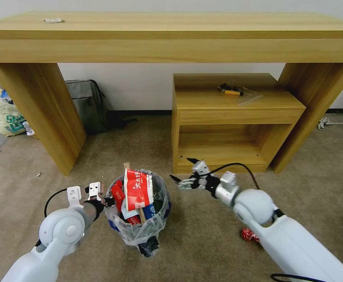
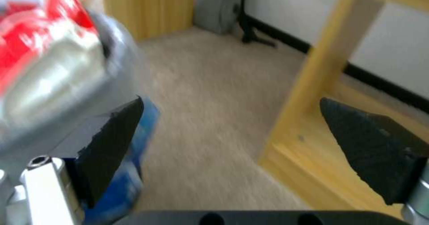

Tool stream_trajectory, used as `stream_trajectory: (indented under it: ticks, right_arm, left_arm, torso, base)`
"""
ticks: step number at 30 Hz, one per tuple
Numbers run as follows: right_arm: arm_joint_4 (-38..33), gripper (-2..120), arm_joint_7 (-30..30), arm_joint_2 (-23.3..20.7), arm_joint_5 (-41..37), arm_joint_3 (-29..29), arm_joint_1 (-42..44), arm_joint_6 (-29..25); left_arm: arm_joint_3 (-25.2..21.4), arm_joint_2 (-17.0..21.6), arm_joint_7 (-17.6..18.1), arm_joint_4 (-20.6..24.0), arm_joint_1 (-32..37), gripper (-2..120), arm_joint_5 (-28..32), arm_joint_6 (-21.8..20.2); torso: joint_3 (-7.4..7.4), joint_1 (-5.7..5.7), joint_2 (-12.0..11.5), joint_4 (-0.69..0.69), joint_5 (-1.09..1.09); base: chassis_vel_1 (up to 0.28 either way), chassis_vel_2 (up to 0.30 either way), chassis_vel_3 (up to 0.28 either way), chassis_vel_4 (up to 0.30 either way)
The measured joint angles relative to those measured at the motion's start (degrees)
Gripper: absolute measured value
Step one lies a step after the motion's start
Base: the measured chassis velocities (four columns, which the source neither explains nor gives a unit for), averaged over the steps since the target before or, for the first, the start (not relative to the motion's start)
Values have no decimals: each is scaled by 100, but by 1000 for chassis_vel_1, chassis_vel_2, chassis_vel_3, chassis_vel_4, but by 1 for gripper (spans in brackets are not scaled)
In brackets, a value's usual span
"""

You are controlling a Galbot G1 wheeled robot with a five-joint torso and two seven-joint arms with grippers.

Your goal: Pick up the trash bin and place the garbage on the floor into it.

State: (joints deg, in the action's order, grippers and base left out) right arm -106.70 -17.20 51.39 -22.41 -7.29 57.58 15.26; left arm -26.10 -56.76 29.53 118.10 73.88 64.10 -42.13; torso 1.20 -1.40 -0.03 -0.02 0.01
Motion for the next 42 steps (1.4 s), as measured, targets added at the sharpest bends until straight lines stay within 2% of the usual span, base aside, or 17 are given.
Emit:
stream_trajectory:
  ticks: [3,8,9,11,16,19,31,37,40,42]
  right_arm:
    - [181,100,-298,-243,-183,-534,505,-174]
    - [357,100,-483,-344,-240,-868,864,-356]
    - [553,100,-683,-437,-252,-1190,1215,-504]
    - [845,100,-926,-517,-175,-1449,1511,-733]
    - [1166,100,-1169,-557,-68,-1678,1747,-924]
    - [1655,100,-1472,-640,96,-1974,2111,-1056]
    - [2623,100,-1954,-654,814,-2225,2319,-1433]
    - [3103,100,-1985,-610,1003,-2088,2177,-1563]
    - [3751,100,-2006,-501,1217,-1849,1841,-1659]
    - [3901,100,-2005,-464,1237,-1780,1721,-1660]
  left_arm:
    - [-50,4,-3,49,46,0,-1,0]
    - [-70,9,-5,81,86,0,-2,0]
    - [-84,2,-5,97,115,0,-11,0]
    - [-91,-14,-7,128,147,0,-18,0]
    - [-96,-54,-7,148,175,0,-52,0]
    - [-91,-125,-8,186,210,0,-106,0]
    - [-70,-207,-8,260,314,0,-196,0]
    - [-71,-236,-9,282,383,0,-247,0]
    - [-72,-247,-17,297,412,0,-276,0]
    - [-69,-247,-19,298,406,0,-277,0]
  torso:
    - [0,0,0,0,0]
    - [0,0,0,1,0]
    - [0,0,0,-3,0]
    - [0,0,0,0,-1]
    - [0,0,0,0,1]
    - [0,0,0,0,0]
    - [0,0,1,0,-1]
    - [0,0,0,1,0]
    - [0,0,0,0,-1]
    - [0,0,0,0,-1]
  base:
    - [0,0,0,0]
    - [0,0,0,0]
    - [0,0,0,0]
    - [0,0,0,0]
    - [0,0,0,0]
    - [0,0,0,0]
    - [0,0,0,0]
    - [0,0,0,0]
    - [0,0,0,0]
    - [0,0,0,0]
